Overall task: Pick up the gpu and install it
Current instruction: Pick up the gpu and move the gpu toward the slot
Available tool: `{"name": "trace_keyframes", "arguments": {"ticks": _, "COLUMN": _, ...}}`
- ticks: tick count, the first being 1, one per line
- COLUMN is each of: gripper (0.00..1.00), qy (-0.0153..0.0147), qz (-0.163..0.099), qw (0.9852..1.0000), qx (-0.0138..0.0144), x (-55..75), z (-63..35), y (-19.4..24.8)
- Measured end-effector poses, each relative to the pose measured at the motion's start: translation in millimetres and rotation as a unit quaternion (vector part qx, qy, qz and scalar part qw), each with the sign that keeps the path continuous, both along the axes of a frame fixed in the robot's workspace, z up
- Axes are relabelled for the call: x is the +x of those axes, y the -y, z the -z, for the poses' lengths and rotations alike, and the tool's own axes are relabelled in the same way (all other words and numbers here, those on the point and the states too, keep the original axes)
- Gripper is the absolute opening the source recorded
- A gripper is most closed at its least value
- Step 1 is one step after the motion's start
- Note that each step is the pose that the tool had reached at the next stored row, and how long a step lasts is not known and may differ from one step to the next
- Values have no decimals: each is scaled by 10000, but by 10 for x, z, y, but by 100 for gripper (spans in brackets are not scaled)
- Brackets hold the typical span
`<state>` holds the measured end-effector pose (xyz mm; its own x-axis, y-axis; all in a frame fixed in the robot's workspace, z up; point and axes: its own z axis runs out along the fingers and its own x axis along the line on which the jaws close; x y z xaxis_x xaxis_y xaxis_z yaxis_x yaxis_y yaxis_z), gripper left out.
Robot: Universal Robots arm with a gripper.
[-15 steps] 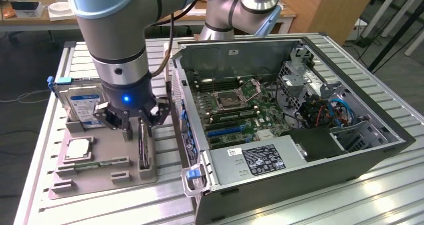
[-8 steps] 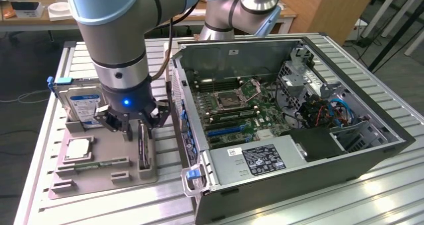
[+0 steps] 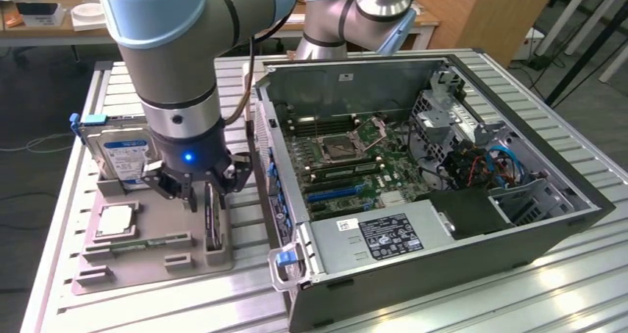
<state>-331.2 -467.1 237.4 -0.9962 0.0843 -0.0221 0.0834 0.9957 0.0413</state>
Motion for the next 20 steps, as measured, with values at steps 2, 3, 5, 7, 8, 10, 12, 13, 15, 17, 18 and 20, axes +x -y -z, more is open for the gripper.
{"name": "trace_keyframes", "arguments": {"ticks": 2, "gripper": 47, "qy": 0, "qz": 0, "qw": 10000, "qx": 0, "x": -1, "z": 20, "y": 0}}
{"name": "trace_keyframes", "arguments": {"ticks": 3, "gripper": 47, "qy": 0, "qz": 0, "qw": 10000, "qx": 0, "x": -1, "z": 31, "y": 0}}
{"name": "trace_keyframes", "arguments": {"ticks": 5, "gripper": 47, "qy": 0, "qz": 1, "qw": 10000, "qx": 0, "x": -3, "z": 50, "y": 0}}
{"name": "trace_keyframes", "arguments": {"ticks": 7, "gripper": 47, "qy": 0, "qz": 2, "qw": 10000, "qx": 0, "x": -4, "z": 66, "y": 0}}
{"name": "trace_keyframes", "arguments": {"ticks": 8, "gripper": 47, "qy": -1, "qz": 2, "qw": 10000, "qx": -1, "x": -5, "z": 67, "y": 0}}
{"name": "trace_keyframes", "arguments": {"ticks": 10, "gripper": 47, "qy": 0, "qz": 3, "qw": 10000, "qx": 0, "x": -4, "z": 74, "y": 0}}
{"name": "trace_keyframes", "arguments": {"ticks": 12, "gripper": 47, "qy": 0, "qz": 3, "qw": 10000, "qx": -1, "x": -4, "z": 75, "y": 0}}
{"name": "trace_keyframes", "arguments": {"ticks": 13, "gripper": 47, "qy": -1, "qz": 3, "qw": 10000, "qx": -1, "x": -5, "z": 75, "y": 0}}
{"name": "trace_keyframes", "arguments": {"ticks": 15, "gripper": 47, "qy": 0, "qz": 3, "qw": 10000, "qx": 0, "x": -4, "z": 76, "y": 0}}
{"name": "trace_keyframes", "arguments": {"ticks": 17, "gripper": 47, "qy": 0, "qz": 3, "qw": 10000, "qx": 0, "x": -4, "z": 76, "y": 0}}
{"name": "trace_keyframes", "arguments": {"ticks": 18, "gripper": 47, "qy": 0, "qz": 3, "qw": 10000, "qx": 0, "x": -4, "z": 76, "y": 0}}
{"name": "trace_keyframes", "arguments": {"ticks": 20, "gripper": 47, "qy": 0, "qz": 3, "qw": 10000, "qx": 0, "x": -4, "z": 79, "y": 0}}
